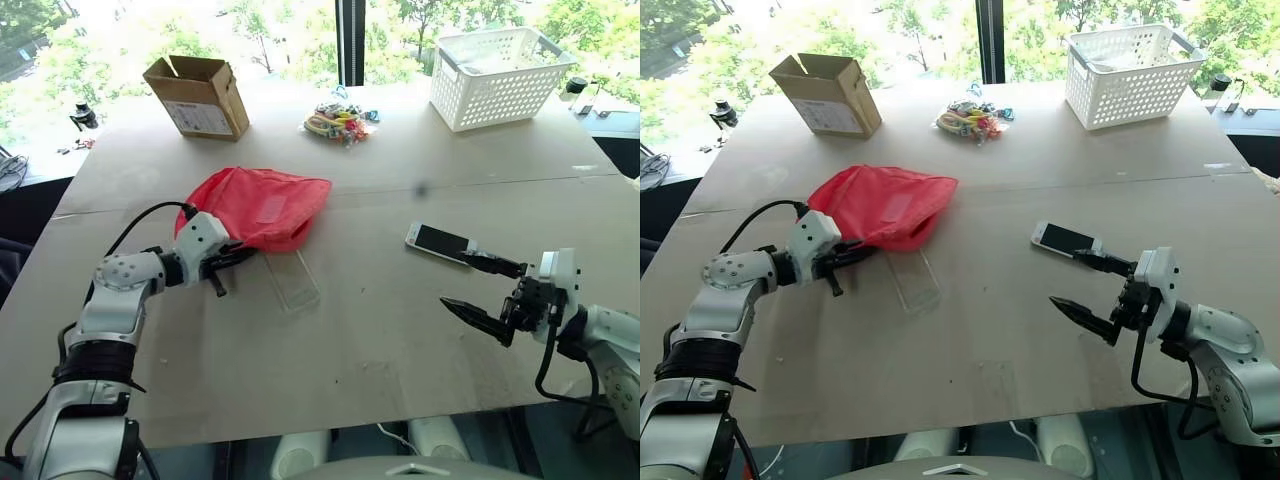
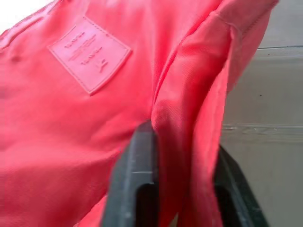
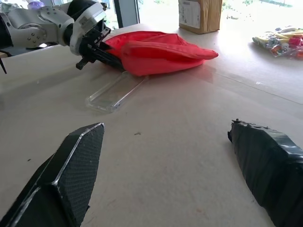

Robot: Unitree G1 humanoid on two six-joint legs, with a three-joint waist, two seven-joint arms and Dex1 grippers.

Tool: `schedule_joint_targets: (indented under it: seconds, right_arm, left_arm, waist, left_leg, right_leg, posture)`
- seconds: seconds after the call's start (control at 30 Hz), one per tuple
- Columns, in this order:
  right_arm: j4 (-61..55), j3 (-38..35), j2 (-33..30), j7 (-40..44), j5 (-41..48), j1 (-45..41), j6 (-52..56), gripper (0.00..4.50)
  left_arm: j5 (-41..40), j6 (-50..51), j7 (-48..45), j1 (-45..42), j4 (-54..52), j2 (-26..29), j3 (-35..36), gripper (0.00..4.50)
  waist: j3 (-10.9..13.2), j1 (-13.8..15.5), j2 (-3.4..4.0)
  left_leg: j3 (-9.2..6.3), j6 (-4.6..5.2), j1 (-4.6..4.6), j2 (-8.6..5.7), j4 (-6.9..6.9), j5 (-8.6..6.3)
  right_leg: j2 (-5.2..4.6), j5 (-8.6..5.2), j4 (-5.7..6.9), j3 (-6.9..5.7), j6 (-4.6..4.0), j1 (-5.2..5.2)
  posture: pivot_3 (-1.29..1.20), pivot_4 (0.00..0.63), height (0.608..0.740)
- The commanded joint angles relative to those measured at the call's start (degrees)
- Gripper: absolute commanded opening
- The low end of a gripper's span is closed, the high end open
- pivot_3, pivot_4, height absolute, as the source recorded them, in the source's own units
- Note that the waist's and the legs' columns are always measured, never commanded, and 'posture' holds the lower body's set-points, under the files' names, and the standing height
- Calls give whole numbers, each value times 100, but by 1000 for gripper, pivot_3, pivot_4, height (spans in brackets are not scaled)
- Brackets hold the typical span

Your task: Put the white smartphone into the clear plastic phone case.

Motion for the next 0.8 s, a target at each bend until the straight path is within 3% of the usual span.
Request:
schedule_joint_targets:
  seconds: [0.03, 0.23, 0.4, 0.5, 0.67, 0.73, 0.8]
  right_arm:
    - [-255, -8, 60, -74, 96, -200, -31, 4500]
    - [-209, 115, 230, -198, 180, -680, 65, 4500]
    - [-221, 207, 322, -247, 223, -951, 148, 4500]
    - [-294, 242, 327, -279, 236, -1055, 203, 4500]
    - [-400, 199, 290, -353, 276, -1089, 306, 4500]
    - [-458, 184, 229, -343, 250, -985, 341, 4500]
    - [-544, 177, 126, -296, 257, -846, 425, 4500]
  left_arm:
    - [333, -323, 795, -381, 482, 50, 210, 42]
    - [721, -608, 2278, -1468, 1904, 108, 410, 42]
    - [1254, -930, 2822, -2038, 3045, 227, 79, 42]
    - [1461, -1000, 3247, -2349, 3601, 259, 7, 1175]
    - [1311, -1581, 3358, -2643, 3874, 152, 166, 3575]
    - [909, -1868, 2542, -2634, 3686, -3, 288, 4436]
    - [345, -1944, 1142, -2393, 3194, -179, 291, 4436]
  waist:
    - [1, 1, -1]
    - [7, 2, -13]
    - [11, -1, -21]
    - [16, -1, -29]
    - [24, 15, -44]
    - [23, 29, -45]
    - [23, 36, -45]
  left_leg:
    - [0, 0, 0, -1, 0, 0]
    - [-6, 0, -2, -7, 3, 0]
    - [-8, 0, -7, -15, 2, 0]
    - [-9, 0, -11, -17, 2, 0]
    - [-13, -1, -11, -17, 3, 0]
    - [-15, -1, -12, -17, 4, 0]
    - [-13, -1, -13, -26, 4, 1]
  right_leg:
    - [1, 0, 1, 0, 0, 0]
    - [5, 1, 8, -3, 0, -2]
    - [2, 1, 6, -7, 0, -6]
    - [2, 1, 3, -9, 0, -8]
    - [1, 1, 10, -15, 0, -8]
    - [-1, 1, 10, -18, 0, -8]
    - [-10, 1, 10, -19, 0, -7]
  posture:
    - [0, 150, 740]
    - [0, 150, 740]
    - [0, 150, 740]
    - [0, 150, 740]
    - [0, 150, 740]
    - [0, 150, 740]
    - [0, 150, 740]
